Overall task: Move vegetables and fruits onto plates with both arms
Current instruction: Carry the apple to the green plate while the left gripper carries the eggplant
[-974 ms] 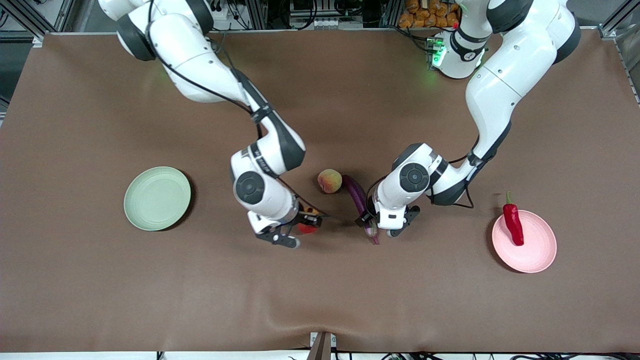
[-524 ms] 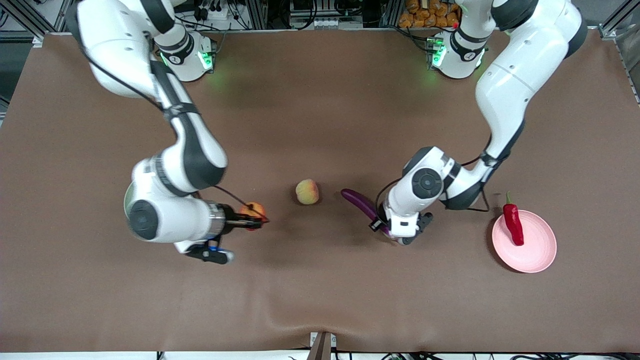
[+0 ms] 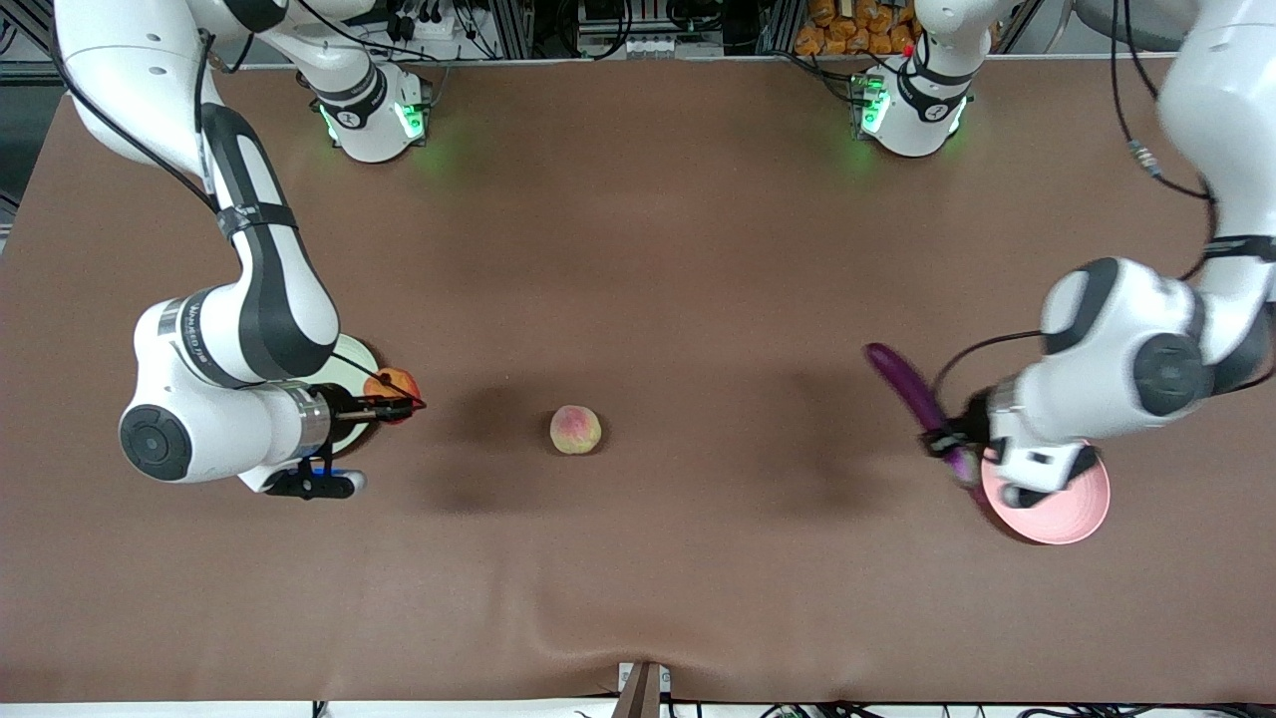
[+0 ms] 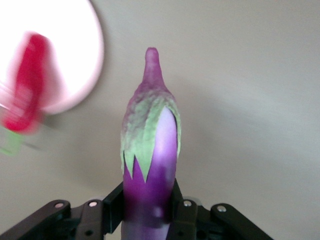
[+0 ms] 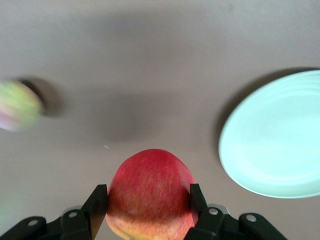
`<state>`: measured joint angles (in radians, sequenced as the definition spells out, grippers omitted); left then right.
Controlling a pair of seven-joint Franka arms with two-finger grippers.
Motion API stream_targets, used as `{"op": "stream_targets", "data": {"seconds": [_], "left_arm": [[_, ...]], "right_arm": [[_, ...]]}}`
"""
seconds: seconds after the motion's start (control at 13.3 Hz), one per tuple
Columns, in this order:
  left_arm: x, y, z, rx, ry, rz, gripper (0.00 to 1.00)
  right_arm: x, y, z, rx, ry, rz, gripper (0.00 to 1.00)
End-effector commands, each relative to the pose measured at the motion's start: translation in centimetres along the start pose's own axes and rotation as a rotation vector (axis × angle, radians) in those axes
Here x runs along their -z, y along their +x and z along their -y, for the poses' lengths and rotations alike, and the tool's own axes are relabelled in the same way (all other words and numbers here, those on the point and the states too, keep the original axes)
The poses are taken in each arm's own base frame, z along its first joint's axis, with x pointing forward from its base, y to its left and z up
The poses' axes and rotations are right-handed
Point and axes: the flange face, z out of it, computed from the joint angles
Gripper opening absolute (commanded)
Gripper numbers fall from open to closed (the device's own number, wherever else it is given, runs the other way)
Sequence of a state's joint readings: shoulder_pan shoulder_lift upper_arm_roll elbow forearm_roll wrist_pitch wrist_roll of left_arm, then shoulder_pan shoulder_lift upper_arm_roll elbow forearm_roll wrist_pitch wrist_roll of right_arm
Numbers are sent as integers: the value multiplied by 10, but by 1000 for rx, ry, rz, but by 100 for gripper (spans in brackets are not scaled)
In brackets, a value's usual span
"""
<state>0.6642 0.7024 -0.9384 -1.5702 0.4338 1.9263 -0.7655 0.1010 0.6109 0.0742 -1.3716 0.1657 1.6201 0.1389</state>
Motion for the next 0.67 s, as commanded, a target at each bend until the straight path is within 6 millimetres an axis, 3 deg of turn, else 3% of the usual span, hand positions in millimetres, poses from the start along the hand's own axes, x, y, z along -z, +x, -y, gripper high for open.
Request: {"op": "stream_targets", "data": {"seconds": [0.0, 0.07, 0.15, 0.22, 0.3, 0.6], "left_arm": [[-15, 31, 71, -141, 8, 27, 0], [-23, 46, 97, -185, 63, 3, 0], [-22, 58, 109, -242, 107, -30, 0], [-26, 69, 121, -308, 140, -56, 0], [-28, 82, 133, -363, 143, -77, 0], [-36, 118, 159, -536, 133, -136, 0]], "right_arm": [[-7, -30, -43, 53, -26, 20, 0], [-11, -36, -70, 75, -22, 7, 0], [-24, -42, -103, 121, -9, -9, 0], [-44, -44, -134, 160, 2, -34, 0], [-66, -45, -152, 173, 5, -55, 0], [-117, -54, -171, 201, -5, -97, 0]]}}
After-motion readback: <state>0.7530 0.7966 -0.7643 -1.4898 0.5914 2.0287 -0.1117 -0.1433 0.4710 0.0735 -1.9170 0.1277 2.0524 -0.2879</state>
